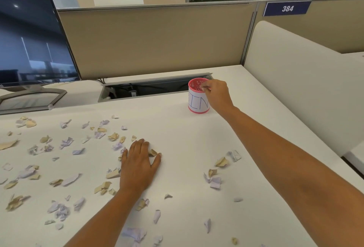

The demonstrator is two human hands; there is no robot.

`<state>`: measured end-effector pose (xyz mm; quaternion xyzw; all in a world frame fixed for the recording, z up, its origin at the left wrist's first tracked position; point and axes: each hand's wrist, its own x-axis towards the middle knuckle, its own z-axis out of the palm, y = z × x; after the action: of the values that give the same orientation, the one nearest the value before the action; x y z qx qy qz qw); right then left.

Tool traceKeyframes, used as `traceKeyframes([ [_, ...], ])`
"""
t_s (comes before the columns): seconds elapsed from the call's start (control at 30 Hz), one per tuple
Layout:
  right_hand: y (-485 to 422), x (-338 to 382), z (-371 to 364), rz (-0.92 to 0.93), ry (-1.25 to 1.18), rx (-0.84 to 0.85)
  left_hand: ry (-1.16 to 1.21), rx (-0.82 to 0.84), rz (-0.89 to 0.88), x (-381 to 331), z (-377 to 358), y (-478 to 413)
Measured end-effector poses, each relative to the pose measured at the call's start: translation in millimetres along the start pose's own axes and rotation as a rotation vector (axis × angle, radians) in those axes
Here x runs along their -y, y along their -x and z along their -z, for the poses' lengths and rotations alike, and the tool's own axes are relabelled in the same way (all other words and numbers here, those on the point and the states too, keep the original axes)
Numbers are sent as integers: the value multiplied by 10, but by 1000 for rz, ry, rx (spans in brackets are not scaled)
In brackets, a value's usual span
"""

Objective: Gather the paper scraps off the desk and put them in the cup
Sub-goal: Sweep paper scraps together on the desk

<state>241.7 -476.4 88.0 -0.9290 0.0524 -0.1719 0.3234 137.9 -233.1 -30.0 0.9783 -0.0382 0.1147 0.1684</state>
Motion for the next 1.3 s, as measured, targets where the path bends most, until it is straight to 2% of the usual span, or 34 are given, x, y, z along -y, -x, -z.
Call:
traceKeyframes([
  [0.1,253,-126,28,27,-44,9,-8,4,2,-8,14,0],
  [0.2,565,-352,92,14,-50,98,-9,17,5,-16,27,-9],
  [0.33,968,-651,183,-70,21,261,-43,29,3,-36,55,-4],
  [0.47,1317,-799,247,-165,66,326,-102,99,35,-83,116,-25],
  [0.57,1547,-784,229,-123,157,358,-94,100,61,-163,153,-24],
  [0.67,1681,-696,167,-79,137,389,-56,44,12,-287,151,52],
  [0.83,1746,-607,62,59,198,390,-104,93,-168,-514,59,130],
  [0.93,1729,-589,44,74,214,389,-155,143,-239,-591,-6,148],
  [1.1,1619,-592,110,23,219,396,-153,159,-237,-591,-45,151],
  [1.3,1331,-407,246,-36,111,365,-96,131,-212,-580,-54,175],
])
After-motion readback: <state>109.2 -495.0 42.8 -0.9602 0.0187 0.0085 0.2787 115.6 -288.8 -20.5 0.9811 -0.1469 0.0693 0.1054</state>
